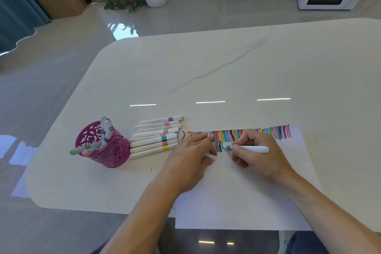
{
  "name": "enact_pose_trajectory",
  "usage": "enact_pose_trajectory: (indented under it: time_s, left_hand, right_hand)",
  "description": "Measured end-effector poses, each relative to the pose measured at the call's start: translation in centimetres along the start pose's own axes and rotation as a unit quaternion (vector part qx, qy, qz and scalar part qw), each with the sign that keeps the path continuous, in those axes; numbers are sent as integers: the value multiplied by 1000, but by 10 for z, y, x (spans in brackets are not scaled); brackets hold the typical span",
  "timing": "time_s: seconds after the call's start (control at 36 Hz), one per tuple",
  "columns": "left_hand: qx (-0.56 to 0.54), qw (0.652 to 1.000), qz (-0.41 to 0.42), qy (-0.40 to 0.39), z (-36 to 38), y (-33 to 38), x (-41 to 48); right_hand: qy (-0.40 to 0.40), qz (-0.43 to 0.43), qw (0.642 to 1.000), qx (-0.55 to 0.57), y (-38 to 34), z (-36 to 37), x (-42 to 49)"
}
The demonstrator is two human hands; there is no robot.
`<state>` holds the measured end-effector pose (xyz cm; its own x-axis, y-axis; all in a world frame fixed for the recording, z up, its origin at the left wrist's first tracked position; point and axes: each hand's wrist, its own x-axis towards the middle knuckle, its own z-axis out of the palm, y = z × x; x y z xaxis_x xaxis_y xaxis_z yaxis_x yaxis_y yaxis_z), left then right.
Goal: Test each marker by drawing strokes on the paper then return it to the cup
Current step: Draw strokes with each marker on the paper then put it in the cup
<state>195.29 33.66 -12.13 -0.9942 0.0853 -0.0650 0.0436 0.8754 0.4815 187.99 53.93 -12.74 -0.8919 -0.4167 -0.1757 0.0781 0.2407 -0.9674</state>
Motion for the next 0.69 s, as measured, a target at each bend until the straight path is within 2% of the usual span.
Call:
enact_pose_trajectory:
  time_s: [0.47,0.69]
  left_hand:
    - [1,1000,4,5,0,0,0]
    - [-17,1000,1,-10,-8,4,0]
  right_hand:
    - [7,8,999,-39,2,-1,3]
    - [20,23,995,92,-9,-12,8]
